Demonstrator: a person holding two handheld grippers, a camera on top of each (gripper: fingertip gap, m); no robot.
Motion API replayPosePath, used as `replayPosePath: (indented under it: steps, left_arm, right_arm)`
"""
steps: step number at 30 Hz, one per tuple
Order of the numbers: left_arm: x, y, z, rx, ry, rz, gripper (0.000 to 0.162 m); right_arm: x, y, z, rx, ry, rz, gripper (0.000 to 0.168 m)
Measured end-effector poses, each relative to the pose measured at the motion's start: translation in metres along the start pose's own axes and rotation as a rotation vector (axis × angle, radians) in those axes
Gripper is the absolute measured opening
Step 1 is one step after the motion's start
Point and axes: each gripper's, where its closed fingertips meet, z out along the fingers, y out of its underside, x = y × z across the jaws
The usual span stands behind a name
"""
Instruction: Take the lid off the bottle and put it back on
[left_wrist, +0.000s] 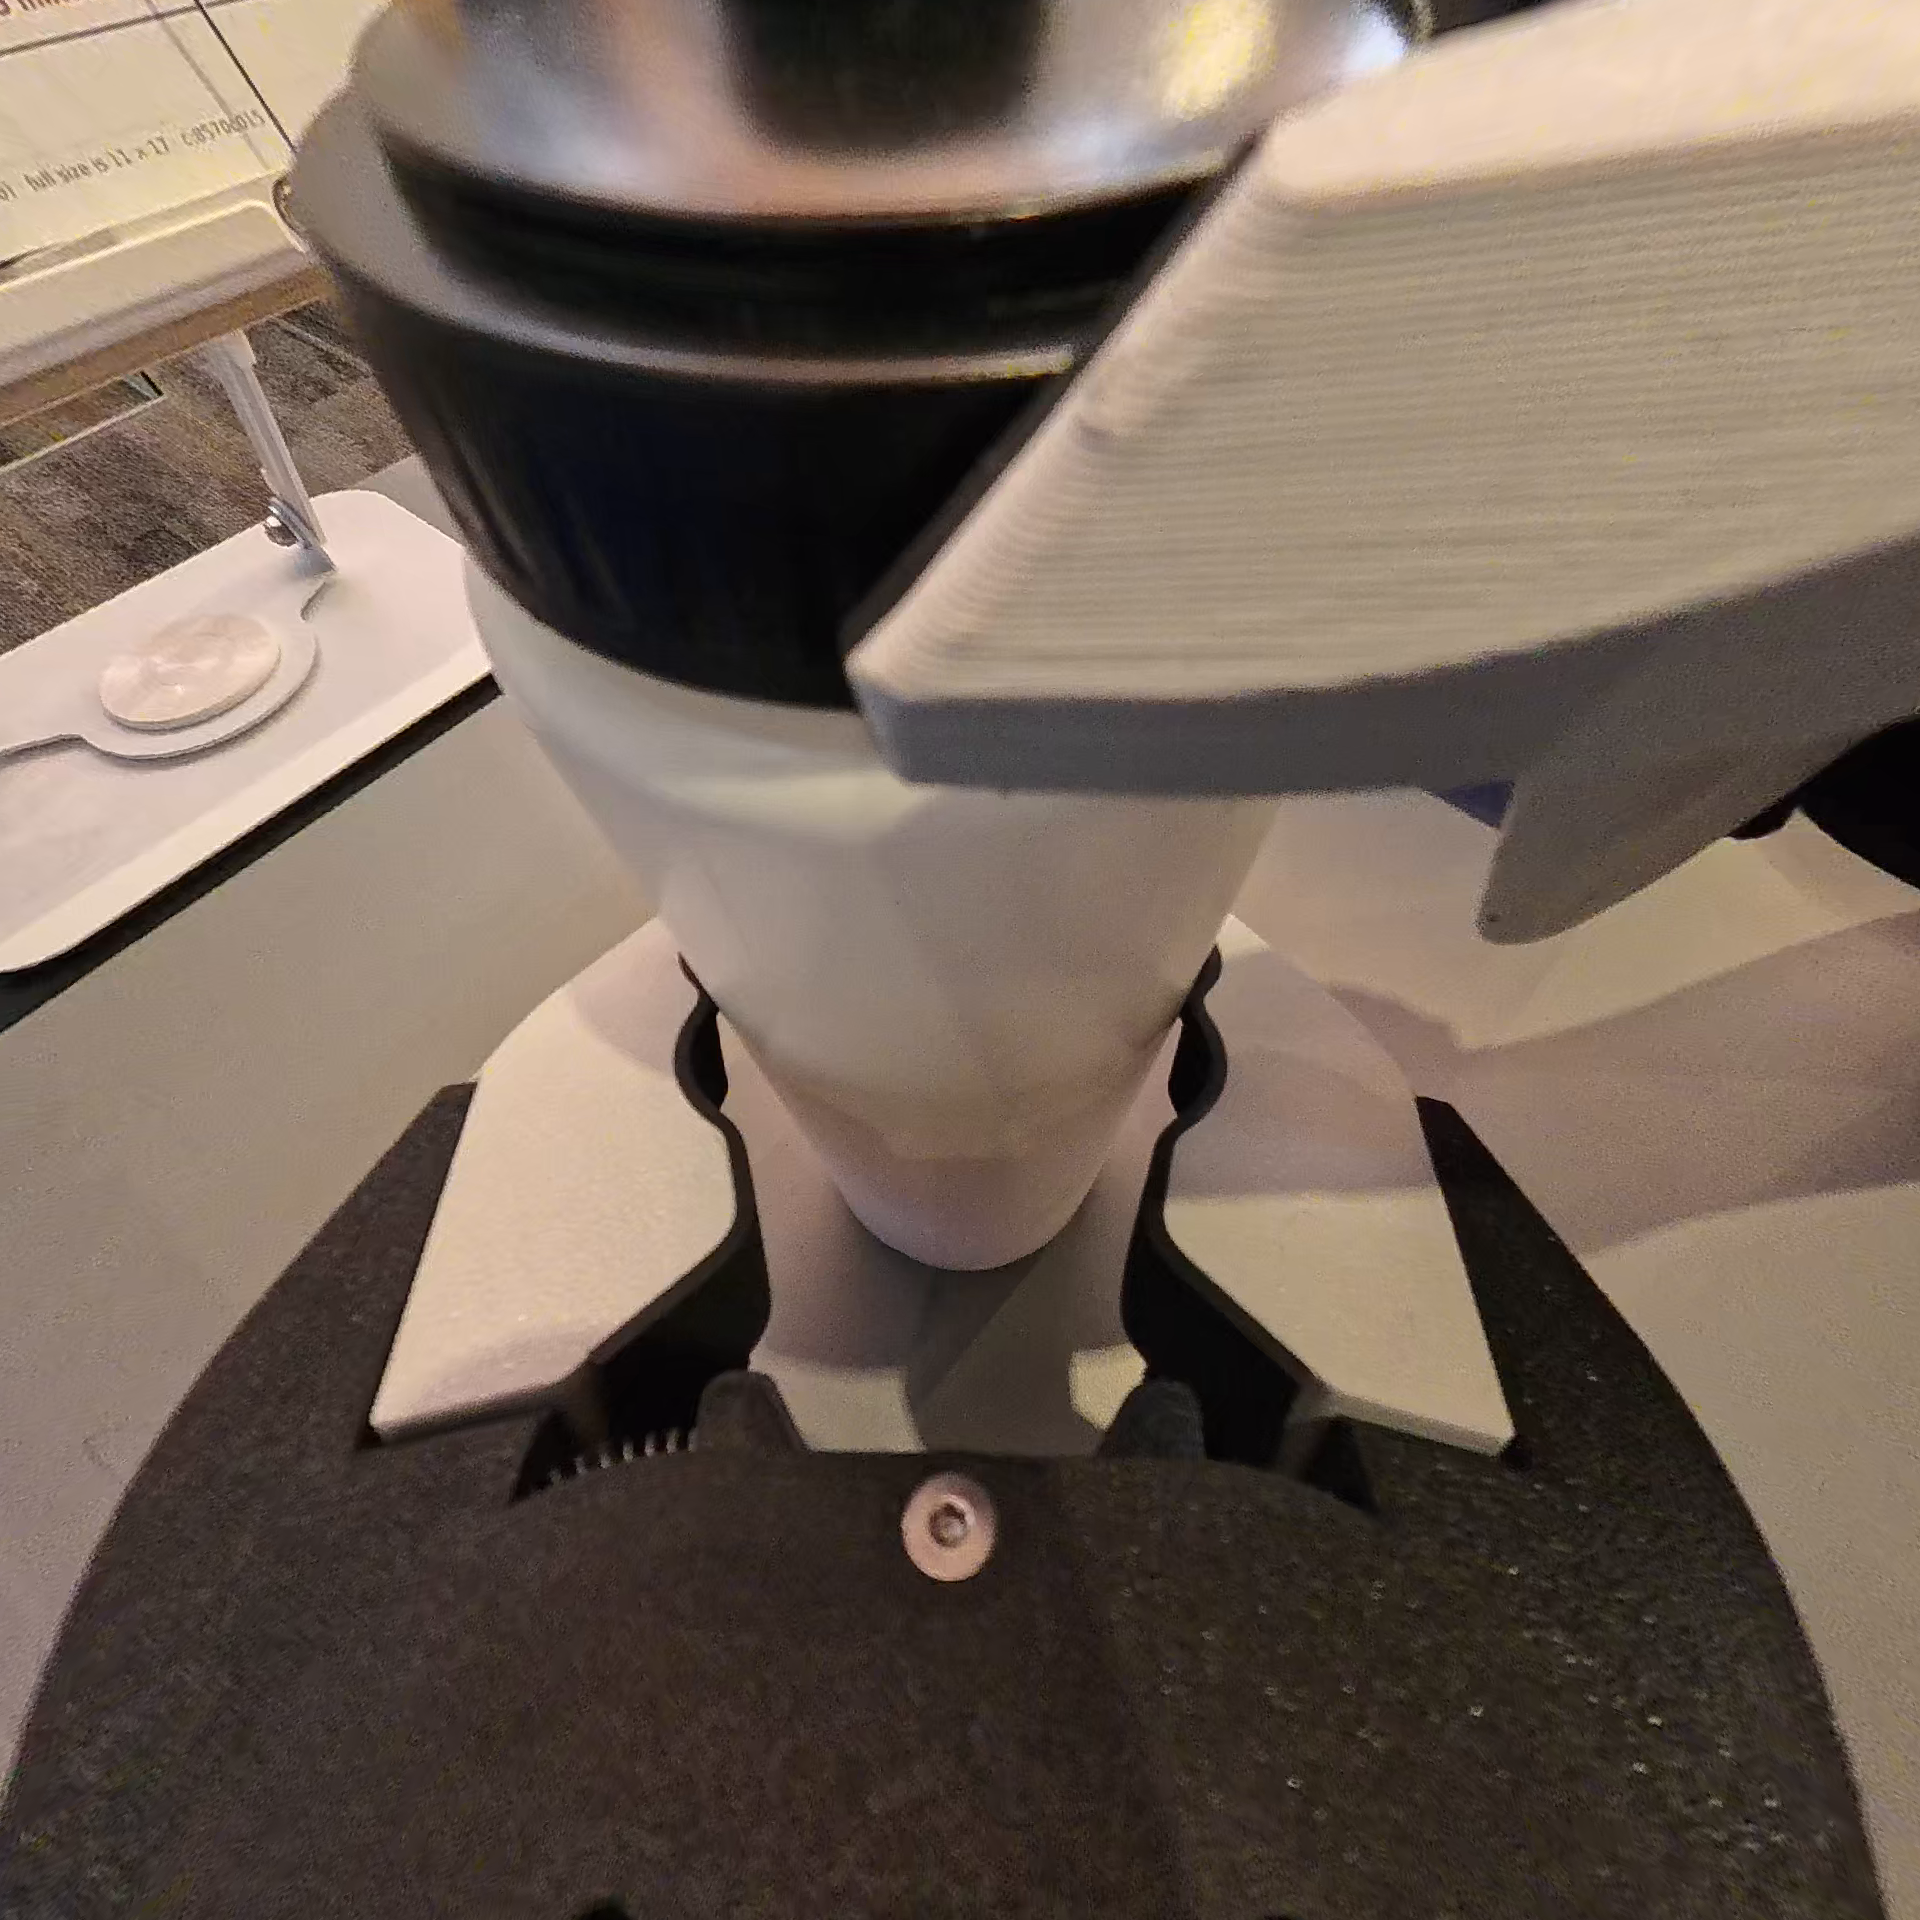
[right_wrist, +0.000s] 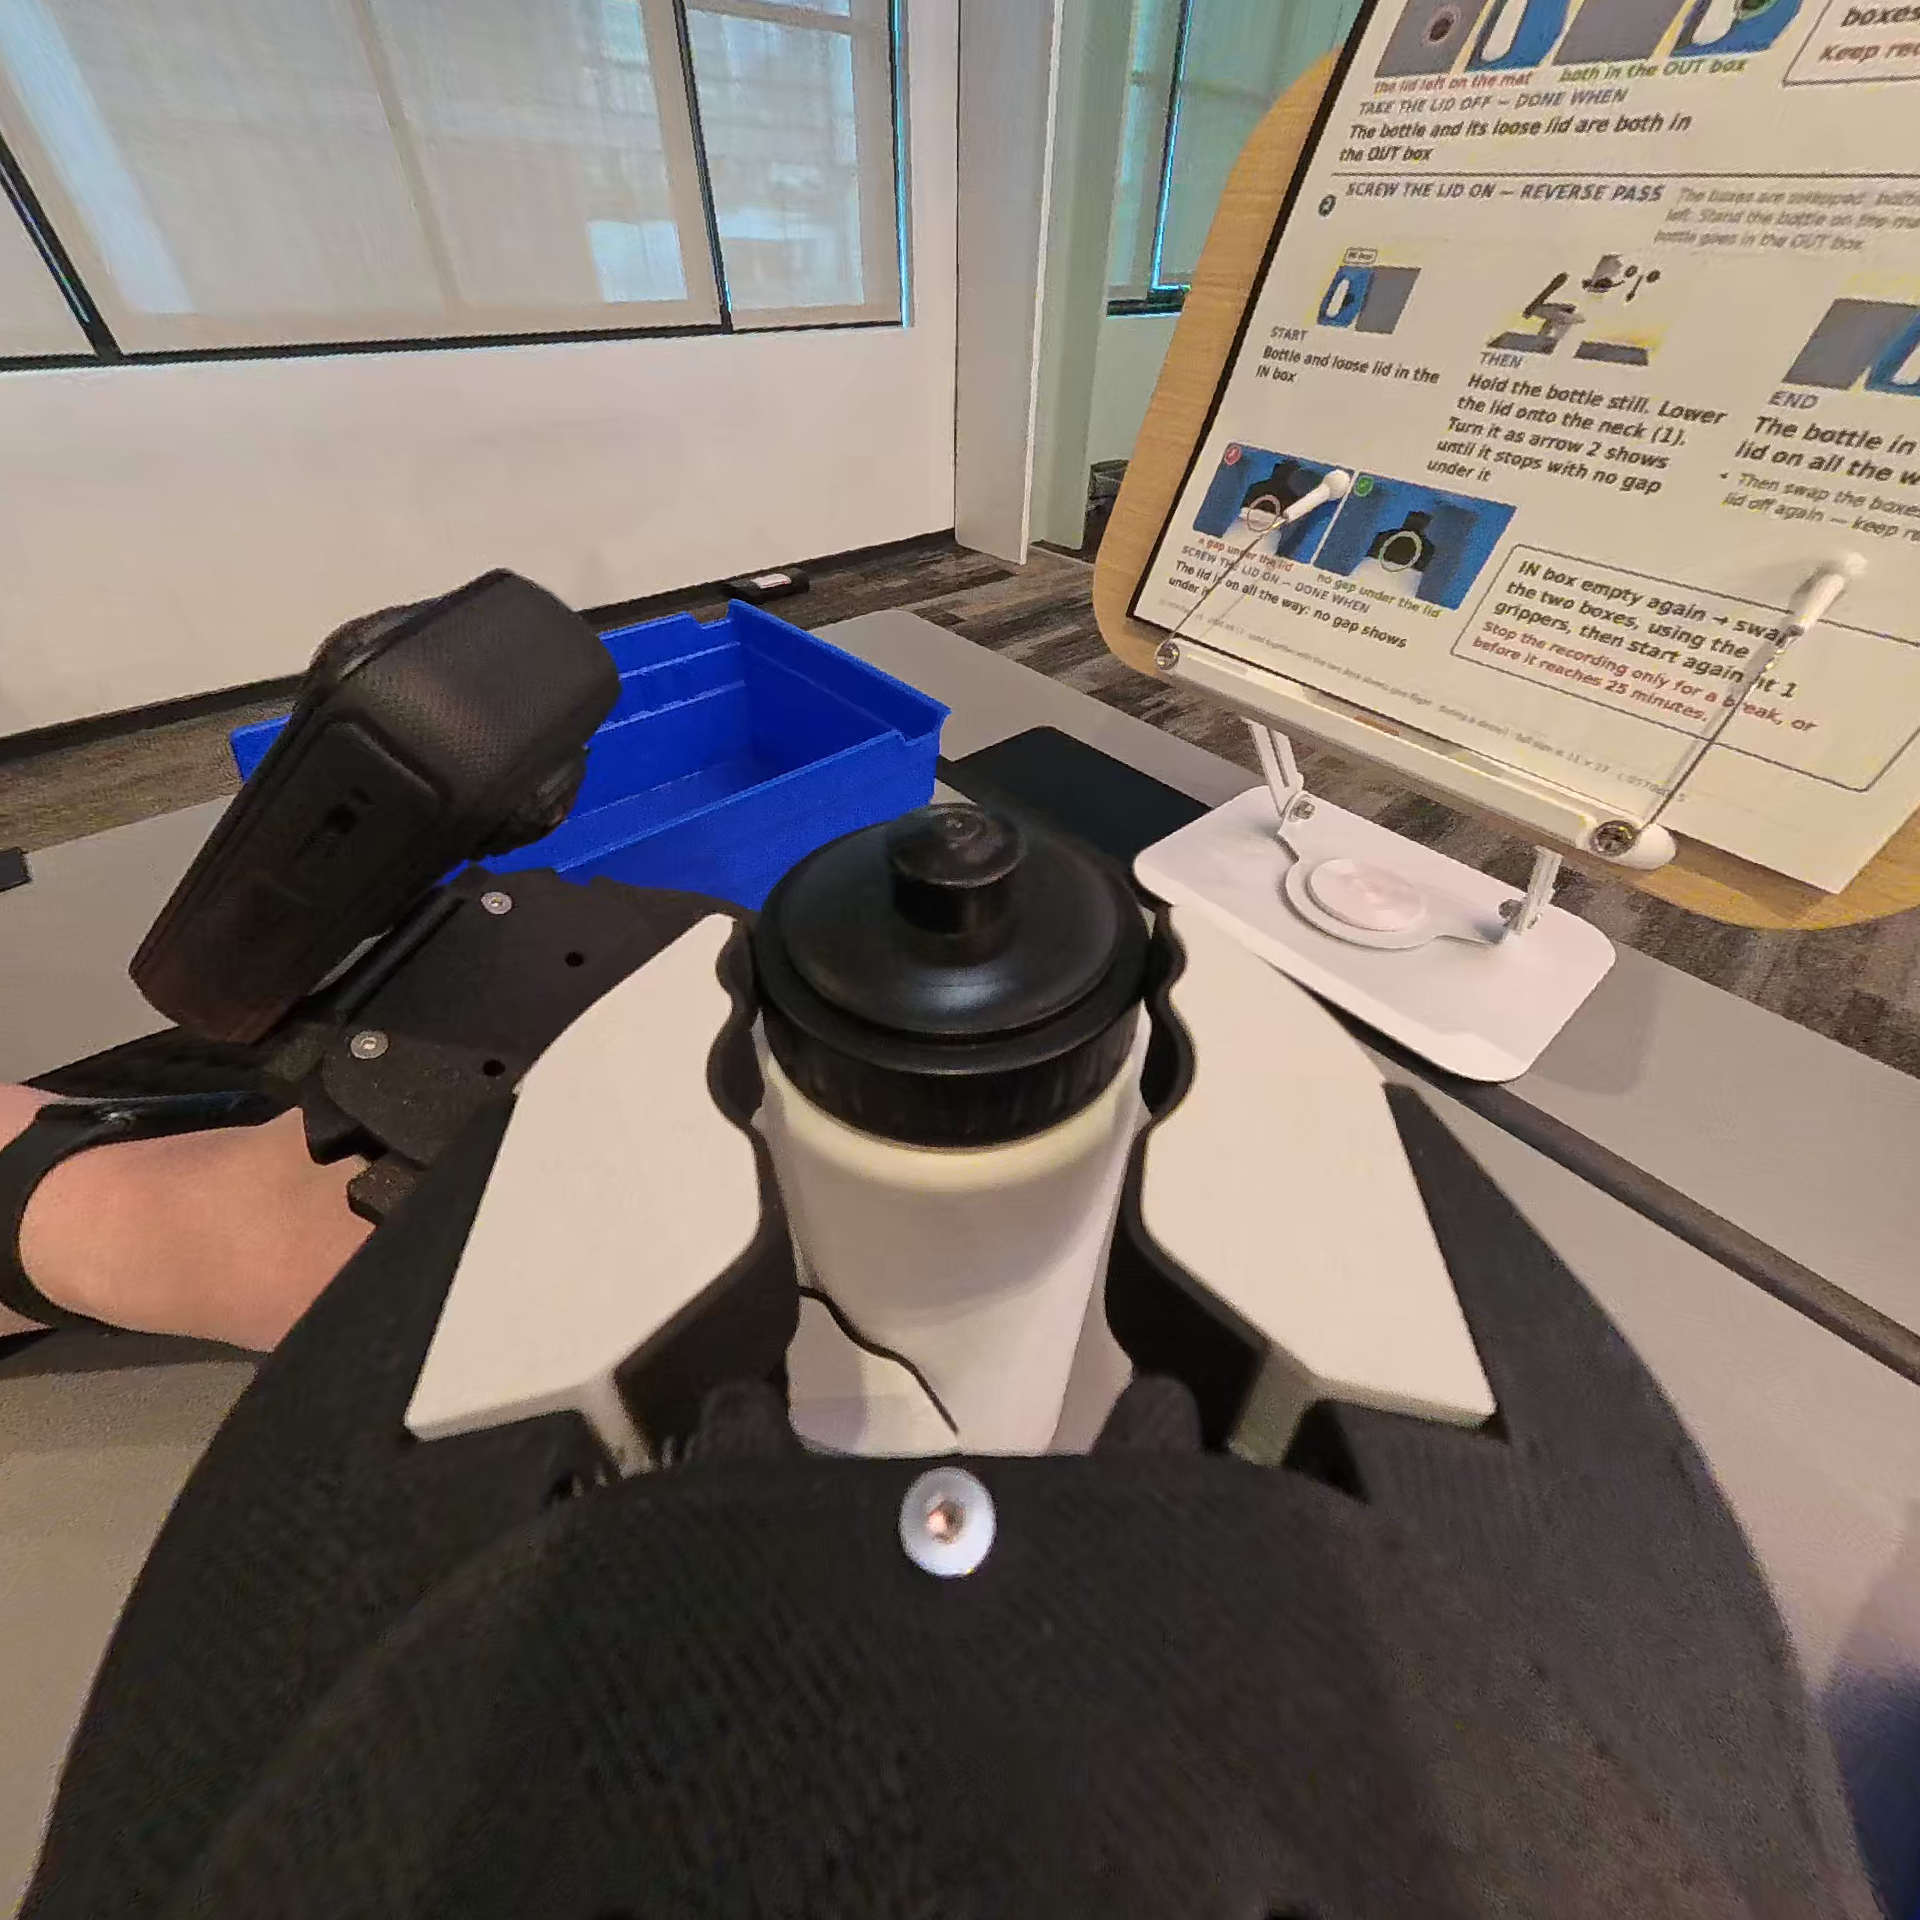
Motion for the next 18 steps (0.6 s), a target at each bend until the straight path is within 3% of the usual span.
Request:
replayPosePath:
  steps: [3,7,11,18]
  left_arm:
    - [-0.001,0.000,0.000,0.005,0.016,-0.003,0.085]
    - [0.009,-0.001,0.000,0.022,0.119,0.053,0.085]
    - [0.022,-0.002,0.000,0.037,0.213,0.080,0.085]
    - [0.036,-0.002,0.000,0.051,0.276,0.121,0.085]
  right_arm:
    - [0.000,-0.001,0.001,-0.004,-0.037,-0.040,0.073]
    - [-0.007,-0.011,-0.015,-0.009,-0.326,-0.117,0.080]
    - [-0.002,-0.015,-0.036,0.023,-0.498,-0.105,0.081]
    - [-0.014,0.004,-0.028,-0.032,-0.527,-0.210,0.076]
